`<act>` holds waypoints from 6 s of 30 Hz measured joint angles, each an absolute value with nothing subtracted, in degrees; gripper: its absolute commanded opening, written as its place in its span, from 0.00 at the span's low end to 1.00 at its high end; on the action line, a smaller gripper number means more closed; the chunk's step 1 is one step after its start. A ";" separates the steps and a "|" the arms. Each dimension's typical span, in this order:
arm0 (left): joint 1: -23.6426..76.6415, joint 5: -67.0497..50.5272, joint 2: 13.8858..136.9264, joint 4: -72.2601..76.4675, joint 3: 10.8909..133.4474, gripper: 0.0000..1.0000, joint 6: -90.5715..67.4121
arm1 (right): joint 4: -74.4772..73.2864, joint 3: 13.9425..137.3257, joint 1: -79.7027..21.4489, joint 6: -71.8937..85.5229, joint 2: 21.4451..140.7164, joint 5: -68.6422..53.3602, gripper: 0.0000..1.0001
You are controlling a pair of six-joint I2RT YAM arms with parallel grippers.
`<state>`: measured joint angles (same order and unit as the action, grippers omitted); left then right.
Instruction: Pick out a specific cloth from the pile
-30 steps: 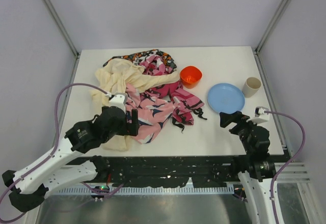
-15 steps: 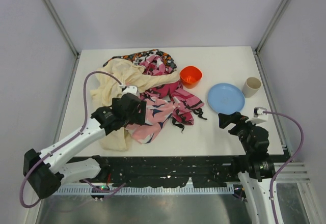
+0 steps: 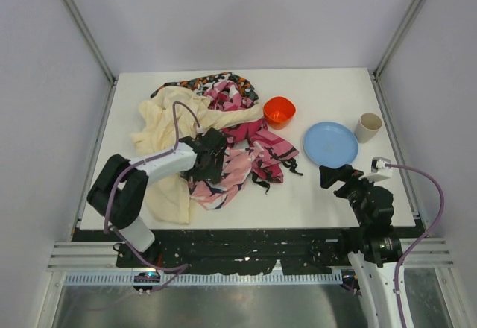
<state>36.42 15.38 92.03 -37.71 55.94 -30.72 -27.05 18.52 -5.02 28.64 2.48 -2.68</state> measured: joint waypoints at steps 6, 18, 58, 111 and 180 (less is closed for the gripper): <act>36.21 16.19 100.86 -41.67 64.10 0.00 -32.45 | -27.00 18.20 -5.02 28.64 2.52 -2.48 0.95; 30.48 41.71 88.07 -58.50 87.31 0.00 -33.76 | -24.43 16.95 -5.02 28.69 4.82 -2.70 0.95; 18.61 26.20 82.06 -53.41 83.66 1.00 -26.46 | 6.37 53.60 -55.75 25.34 87.92 10.37 0.95; 18.72 17.61 118.58 -43.20 101.84 0.13 -26.30 | -12.91 73.76 -68.84 11.90 58.96 4.01 0.06; 19.77 14.00 37.15 -44.51 38.50 1.00 -38.46 | -33.95 70.19 -49.28 10.22 44.99 22.41 0.05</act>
<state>19.77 14.00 37.15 -44.51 38.50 -38.46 -33.95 70.19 -49.28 10.22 44.99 22.41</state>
